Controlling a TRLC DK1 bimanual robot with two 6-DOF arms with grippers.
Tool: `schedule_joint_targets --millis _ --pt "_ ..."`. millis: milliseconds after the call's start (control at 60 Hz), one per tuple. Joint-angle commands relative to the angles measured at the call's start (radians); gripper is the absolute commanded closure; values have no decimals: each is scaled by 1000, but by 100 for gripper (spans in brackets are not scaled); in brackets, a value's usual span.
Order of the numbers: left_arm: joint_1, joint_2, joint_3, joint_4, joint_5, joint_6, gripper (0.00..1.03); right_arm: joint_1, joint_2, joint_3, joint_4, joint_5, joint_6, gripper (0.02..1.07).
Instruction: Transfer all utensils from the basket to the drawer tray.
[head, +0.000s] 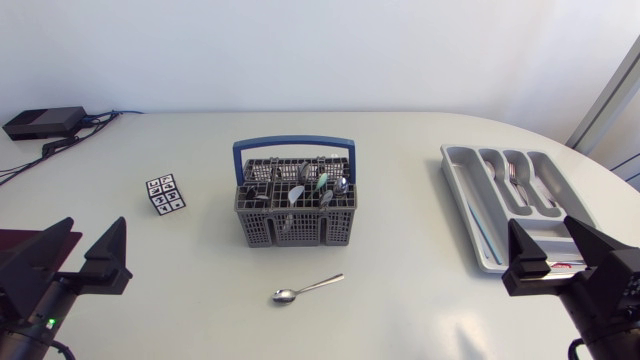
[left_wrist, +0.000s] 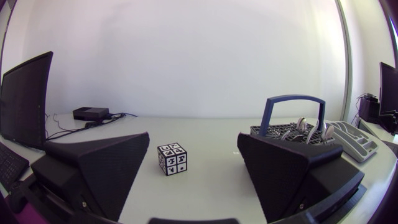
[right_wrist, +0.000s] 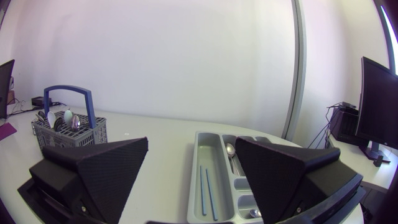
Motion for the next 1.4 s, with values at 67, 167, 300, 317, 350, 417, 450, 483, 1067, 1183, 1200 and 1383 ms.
schedule_joint_targets --millis 67,167,300,317,350,417,450,483,1067,1183,1200,1383 --pt "6 -3 -37 -21 -1 -18 4 8 -3 -7 -14 0 14 6" --pt "6 -4 -35 -21 -4 -18 4 8 -3 -9 -14 0 14 6" --pt "8 -6 -28 -19 -9 -14 4 7 -3 -9 -5 1 12 6" --pt "10 -6 -25 -19 -9 -14 5 7 -3 -9 -4 1 12 6" --pt "14 -6 -14 -25 -9 -14 5 7 -3 -9 -1 1 12 6" --pt "17 -4 -2 -19 -11 -15 5 8 -2 -6 16 1 12 6" --pt "20 0 9 -18 -12 -17 6 12 1 -4 21 1 12 6" --pt "23 5 20 -16 -12 -17 6 19 4 -1 24 1 12 6" --pt "-87 580 356 -18 -84 -103 6 193 616 298 125 50 40 6" --pt "-148 669 405 -56 -146 -29 8 222 773 375 81 40 53 7" --pt "-155 680 414 -67 -149 -18 9 228 794 385 70 37 53 7" --pt "-164 755 482 -142 -149 -15 10 384 997 519 -102 49 70 7"
